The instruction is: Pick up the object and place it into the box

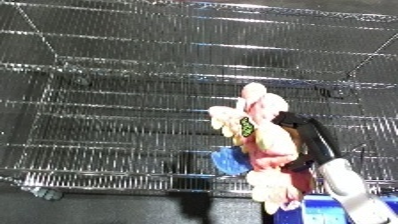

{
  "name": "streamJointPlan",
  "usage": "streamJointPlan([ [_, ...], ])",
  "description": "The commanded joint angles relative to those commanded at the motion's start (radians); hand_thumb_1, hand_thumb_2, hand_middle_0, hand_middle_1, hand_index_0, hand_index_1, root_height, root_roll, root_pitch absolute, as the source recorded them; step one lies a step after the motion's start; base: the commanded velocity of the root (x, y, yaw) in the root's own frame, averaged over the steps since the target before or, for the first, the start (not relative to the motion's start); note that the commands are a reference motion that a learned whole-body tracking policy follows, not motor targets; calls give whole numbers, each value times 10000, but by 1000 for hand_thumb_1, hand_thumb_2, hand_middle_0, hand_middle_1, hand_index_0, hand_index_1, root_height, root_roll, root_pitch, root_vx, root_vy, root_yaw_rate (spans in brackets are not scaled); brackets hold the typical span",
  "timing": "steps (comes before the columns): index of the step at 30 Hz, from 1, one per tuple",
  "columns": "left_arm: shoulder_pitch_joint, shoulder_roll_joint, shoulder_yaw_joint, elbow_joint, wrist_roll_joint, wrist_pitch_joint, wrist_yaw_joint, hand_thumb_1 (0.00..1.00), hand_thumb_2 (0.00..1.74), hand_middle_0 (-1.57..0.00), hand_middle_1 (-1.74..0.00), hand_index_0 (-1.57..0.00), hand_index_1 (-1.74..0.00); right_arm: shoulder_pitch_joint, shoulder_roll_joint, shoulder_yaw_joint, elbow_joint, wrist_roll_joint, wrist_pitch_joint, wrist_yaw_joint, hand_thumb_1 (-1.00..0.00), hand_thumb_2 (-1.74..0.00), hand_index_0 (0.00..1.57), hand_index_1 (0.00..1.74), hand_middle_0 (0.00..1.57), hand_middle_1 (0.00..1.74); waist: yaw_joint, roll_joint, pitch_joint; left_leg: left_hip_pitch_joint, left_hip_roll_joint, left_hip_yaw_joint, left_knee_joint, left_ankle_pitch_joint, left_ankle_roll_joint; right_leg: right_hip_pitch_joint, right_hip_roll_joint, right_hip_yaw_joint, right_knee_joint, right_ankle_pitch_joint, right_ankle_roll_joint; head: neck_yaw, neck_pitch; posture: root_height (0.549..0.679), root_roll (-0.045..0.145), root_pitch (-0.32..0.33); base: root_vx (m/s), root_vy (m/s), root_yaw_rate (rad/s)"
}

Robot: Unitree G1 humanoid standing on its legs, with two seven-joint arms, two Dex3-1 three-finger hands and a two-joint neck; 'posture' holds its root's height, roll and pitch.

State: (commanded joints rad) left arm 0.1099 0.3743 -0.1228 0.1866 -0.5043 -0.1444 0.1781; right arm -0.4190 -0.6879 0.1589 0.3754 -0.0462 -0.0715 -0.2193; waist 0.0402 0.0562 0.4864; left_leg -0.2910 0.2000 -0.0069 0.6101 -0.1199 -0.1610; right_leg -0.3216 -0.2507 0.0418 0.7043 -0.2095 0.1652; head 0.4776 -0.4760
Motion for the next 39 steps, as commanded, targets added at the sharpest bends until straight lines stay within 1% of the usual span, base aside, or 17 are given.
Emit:
streamJointPlan([
  [6,121,-42,33,-62,94,110,-107,1000,1740,-1570,-1740,-1570,-1740,1135,-36,-1175,-943,-38,-99,-245,-850,-1479,1334,1479,1334,1479,-315,76,-161,183,44,111,15,-32,13,176,1,41,-42,15,-17,987,222,629,39,-156,-12,-22,-51],
  [9,182,-66,25,-103,133,193,-166,1000,1740,-1570,-1740,-1570,-1740,1839,-12,-1892,-1370,-60,-143,-429,-850,-1479,1334,1479,1334,1479,-523,96,-235,262,71,161,39,-65,19,274,19,72,-97,31,-30,1776,318,629,40,-164,-6,-13,-67],
  [11,218,-84,32,-157,142,242,-196,1000,1740,-1570,-1740,-1570,-1740,2376,65,-2444,-1602,-20,-181,-575,-850,-1479,1334,1479,1334,1479,-685,104,-280,320,90,200,47,-92,23,350,40,94,-151,40,-37,2379,225,630,41,-169,-6,-10,-84],
  [13,232,-92,38,-210,132,276,-218,1000,1740,-1570,-1740,-1570,-1740,2890,214,-2983,-1755,133,-236,-702,-850,-1479,1334,1479,1334,1479,-828,111,-313,374,111,237,58,-113,24,416,58,114,-194,53,-39,2844,-20,630,42,-174,-11,-14,-76],
  [15,232,-105,67,-233,109,289,-217,1000,1740,-1570,-1740,-1570,-1740,3379,440,-3493,-1837,405,-326,-808,-850,-1479,1334,1479,1334,1479,-977,113,-340,423,129,276,98,-136,22,478,75,144,-218,69,-47,3322,-243,630,43,-180,-14,-29,-67],
  [18,234,-148,124,-183,91,288,-194,1000,1740,-1570,-1740,-1570,-1740,3979,790,-4180,-1847,863,-479,-987,-850,-1479,1334,1479,1334,1479,-1216,134,-376,500,149,344,189,-177,19,552,94,213,-223,98,-66,3759,-397,631,47,-191,-10,-38,-78],
  [20,227,-170,128,-128,107,273,-184,1000,1740,-1570,-1740,-1570,-1740,4217,955,-4532,-1793,1159,-580,-1124,-850,-1479,1334,1479,1334,1479,-1347,178,-397,557,160,389,223,-199,17,590,103,260,-229,119,-73,3892,-470,631,49,-197,-10,-28,-97],
  [21,225,-185,110,-95,122,271,-188,1000,1740,-1570,-1740,-1570,-1740,4318,1069,-4701,-1731,1369,-661,-1188,-850,-1479,1334,1479,1334,1479,-1426,216,-418,598,170,430,235,-211,11,619,111,290,-244,132,-78,4191,-704,631,51,-200,-6,-19,-141],
  [22,218,-196,86,-56,140,268,-194,1000,1740,-1570,-1740,-1570,-1740,4407,1194,-4858,-1646,1608,-751,-1246,-850,-1479,1334,1479,1334,1479,-1512,254,-440,639,180,472,247,-221,5,653,117,316,-263,143,-83,4334,-768,631,53,-203,-8,-25,-142],
  [25,195,-221,6,53,170,270,-220,1000,1740,-1570,-1740,-1570,-1740,4593,1524,-5188,-1409,2207,-977,-1344,-850,-1479,1334,1479,1334,1479,-1719,347,-495,744,202,583,277,-241,-13,746,126,368,-313,171,-96,4432,-825,632,56,-211,-3,-16,-114],
  [27,181,-222,-15,86,171,265,-224,1000,1740,-1570,-1740,-1570,-1740,4622,1581,-5244,-1358,2332,-1020,-1357,-850,-1479,1334,1479,1334,1479,-1757,365,-502,763,201,599,286,-243,-17,769,122,372,-321,178,-96,4432,-825,632,57,-213,-2,-7,-32],
  [28,168,-224,-49,101,167,247,-238,1000,1740,-1570,-1740,-1570,-1740,4639,1668,-5367,-1252,2480,-1078,-1434,-850,-1479,1334,1479,1334,1479,-1853,415,-541,803,201,656,315,-264,-30,793,130,418,-337,192,-108,5055,-1039,633,60,-215,4,-7,-207],
  [29,138,-219,-104,118,161,227,-259,1000,1740,-1570,-1740,-1570,-1740,4652,1731,-5526,-1118,2671,-1158,-1516,-850,-1479,1334,1479,1334,1479,-1978,469,-582,848,191,707,351,-292,-42,825,136,465,-357,203,-123,5412,-1064,634,64,-218,5,1,-215],
  [32,-20,-213,-350,214,118,152,-324,1000,1740,-1570,-1740,-1570,-1740,4728,1857,-6181,-611,3374,-1472,-1794,-850,-1479,1334,1479,1334,1479,-2511,680,-720,1018,146,876,491,-394,-86,961,149,619,-430,236,-176,5923,-1175,636,77,-230,7,11,-246],
  [33,-80,-218,-435,261,96,141,-335,1000,1740,-1570,-1740,-1570,-1740,4752,1820,-6341,-515,3515,-1547,-1830,-850,-1479,1334,1479,1334,1479,-2645,717,-735,1047,132,891,517,-414,-92,991,145,636,-441,238,-186,6265,-1209,637,80,-232,0,21,-95],
  [35,-173,-233,-580,355,40,119,-341,1000,1740,-1570,-1740,-1570,-1740,4807,1741,-6618,-401,3653,-1645,-1920,-850,-1479,1334,1479,1334,1479,-2864,764,-762,1084,130,928,560,-444,-112,1014,153,677,-448,246,-203,6509,-1275,637,83,-233,-5,19,-86],
  [39,-311,-250,-838,535,-35,94,-359,1000,1740,-1570,-1740,-1570,-1740,4885,1642,-7134,-234,3925,-1837,-2113,-850,-1479,1334,1479,1334,1479,-3219,806,-798,1097,143,1006,630,-491,-148,982,196,761,-430,266,-235,6726,-1292,639,89,-232,-15,15,-73],
])
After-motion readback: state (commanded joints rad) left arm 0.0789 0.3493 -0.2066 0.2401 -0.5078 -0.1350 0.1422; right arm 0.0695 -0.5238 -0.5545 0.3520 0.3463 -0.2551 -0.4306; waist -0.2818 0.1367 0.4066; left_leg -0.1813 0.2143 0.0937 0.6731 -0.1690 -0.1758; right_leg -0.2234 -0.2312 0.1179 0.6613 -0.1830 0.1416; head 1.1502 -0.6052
